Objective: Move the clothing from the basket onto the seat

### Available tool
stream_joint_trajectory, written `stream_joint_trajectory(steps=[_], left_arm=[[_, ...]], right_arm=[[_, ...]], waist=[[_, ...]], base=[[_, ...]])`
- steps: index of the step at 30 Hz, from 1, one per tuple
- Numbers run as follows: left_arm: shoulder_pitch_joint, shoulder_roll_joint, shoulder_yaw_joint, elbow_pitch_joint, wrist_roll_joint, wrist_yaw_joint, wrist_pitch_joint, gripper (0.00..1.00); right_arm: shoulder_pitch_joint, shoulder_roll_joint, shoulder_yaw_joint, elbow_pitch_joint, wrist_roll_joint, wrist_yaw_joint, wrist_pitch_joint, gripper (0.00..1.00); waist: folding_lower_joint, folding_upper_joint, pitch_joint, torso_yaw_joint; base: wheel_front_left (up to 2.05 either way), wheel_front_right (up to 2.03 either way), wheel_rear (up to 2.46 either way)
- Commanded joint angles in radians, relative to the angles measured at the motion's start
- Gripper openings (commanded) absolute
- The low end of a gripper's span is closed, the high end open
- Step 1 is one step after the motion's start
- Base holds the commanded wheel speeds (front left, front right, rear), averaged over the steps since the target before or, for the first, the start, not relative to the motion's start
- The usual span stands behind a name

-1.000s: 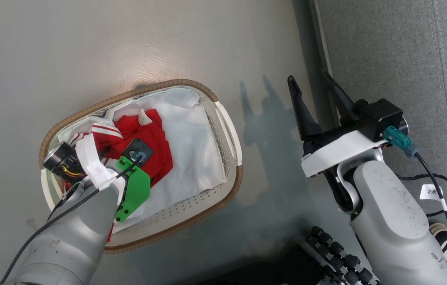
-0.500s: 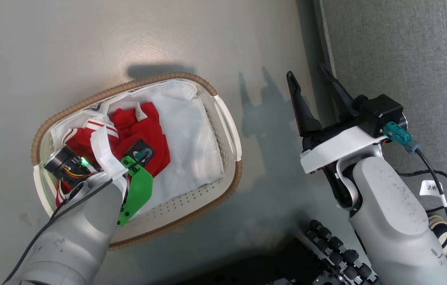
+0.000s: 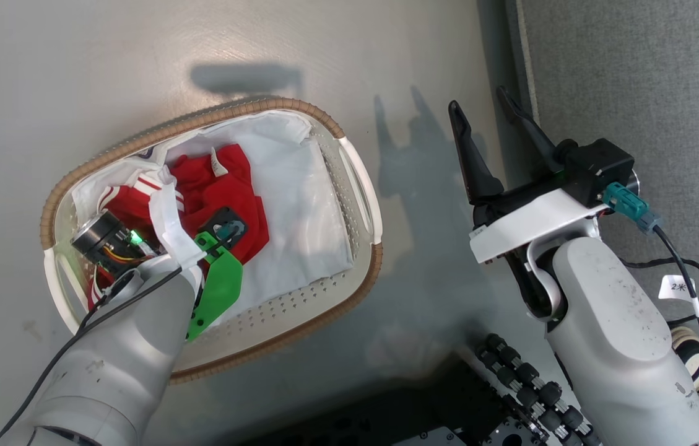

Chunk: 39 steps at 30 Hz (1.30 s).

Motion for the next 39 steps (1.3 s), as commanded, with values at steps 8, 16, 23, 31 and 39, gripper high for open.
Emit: stream_joint_trajectory(steps=[8,16,23,31,39], left_arm=[[-0.032,-0.002,-0.017,0.001,-0.015,0.004,-0.002,0.00],[-0.030,-0.034,-0.014,-0.007,-0.054,0.007,-0.098,0.00],[0.023,-0.045,-0.014,-0.017,-0.105,-0.020,-0.232,0.00],[0.103,-0.044,0.007,-0.010,-0.193,-0.055,-0.427,0.00],[0.188,-0.047,-0.016,-0.075,-0.318,-0.061,-0.507,0.00]], right_arm=[[-0.010,-0.003,-0.010,0.005,0.001,-0.001,-0.002,1.00],[-0.011,-0.003,-0.029,0.024,-0.002,-0.001,-0.002,1.00],[0.015,-0.003,-0.041,0.049,-0.021,-0.001,-0.002,1.00],[0.070,-0.004,-0.060,0.092,-0.048,-0.001,-0.002,1.00],[0.142,-0.004,-0.090,0.135,-0.077,-0.001,-0.002,1.00]], waist=[[0.0000,-0.0001,0.018,0.009],[0.0000,-0.0001,-0.034,0.028],[0.0000,-0.0001,-0.141,0.058],[0.0000,-0.0001,-0.297,0.110],[0.0000,-0.0001,-0.445,0.170]], base=[[0.00,0.00,0.00],[0.00,0.00,0.00],[0.00,0.00,0.00],[0.00,0.00,0.00],[0.00,0.00,0.00]])
